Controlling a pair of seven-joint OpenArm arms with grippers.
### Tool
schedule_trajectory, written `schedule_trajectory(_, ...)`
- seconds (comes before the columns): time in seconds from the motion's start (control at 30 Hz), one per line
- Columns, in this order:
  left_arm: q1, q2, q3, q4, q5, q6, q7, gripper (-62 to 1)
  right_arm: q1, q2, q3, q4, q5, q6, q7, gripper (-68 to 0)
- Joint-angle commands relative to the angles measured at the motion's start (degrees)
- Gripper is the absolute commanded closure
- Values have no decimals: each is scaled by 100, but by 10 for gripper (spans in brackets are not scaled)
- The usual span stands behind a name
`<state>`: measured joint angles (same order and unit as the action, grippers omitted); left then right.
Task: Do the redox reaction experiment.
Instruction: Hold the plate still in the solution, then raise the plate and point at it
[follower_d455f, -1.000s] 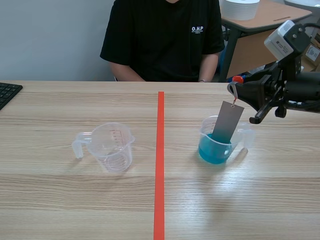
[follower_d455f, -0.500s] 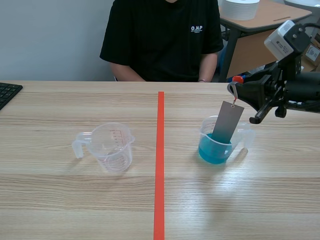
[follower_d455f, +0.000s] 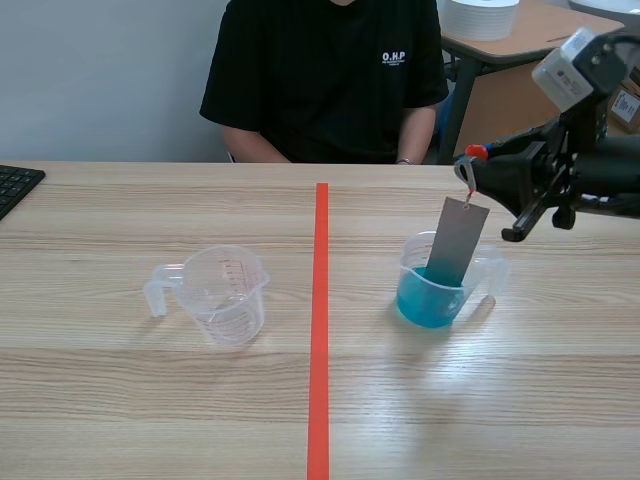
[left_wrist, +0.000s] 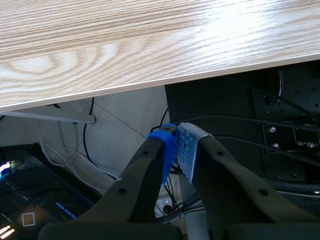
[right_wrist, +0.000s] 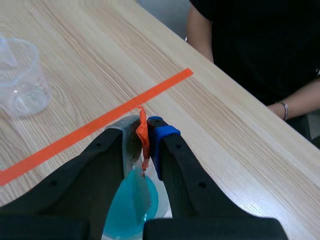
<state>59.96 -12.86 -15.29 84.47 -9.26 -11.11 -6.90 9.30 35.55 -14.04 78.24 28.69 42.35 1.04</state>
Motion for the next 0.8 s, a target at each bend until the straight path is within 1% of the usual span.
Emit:
schedule_trajectory(0.0,-13,-17,28,59,-33,-13,-59,-34,87,227,85,273,181,37,101,-15)
schedule_trajectory(0.47,-13,-17,28,59,-33,-13,-57,-34,87,745,103,1045,1152,37,-442,-15)
schedule_trajectory(0.6,-15,-17,28,59,-33,-13,-57,-34,87,938,105,1244,1429,37,-503,-15)
schedule_trajectory(0.77,-15,-17,28,59,-33,-13,-57,-34,87,1141,219,1482,1821,37,-706,-15)
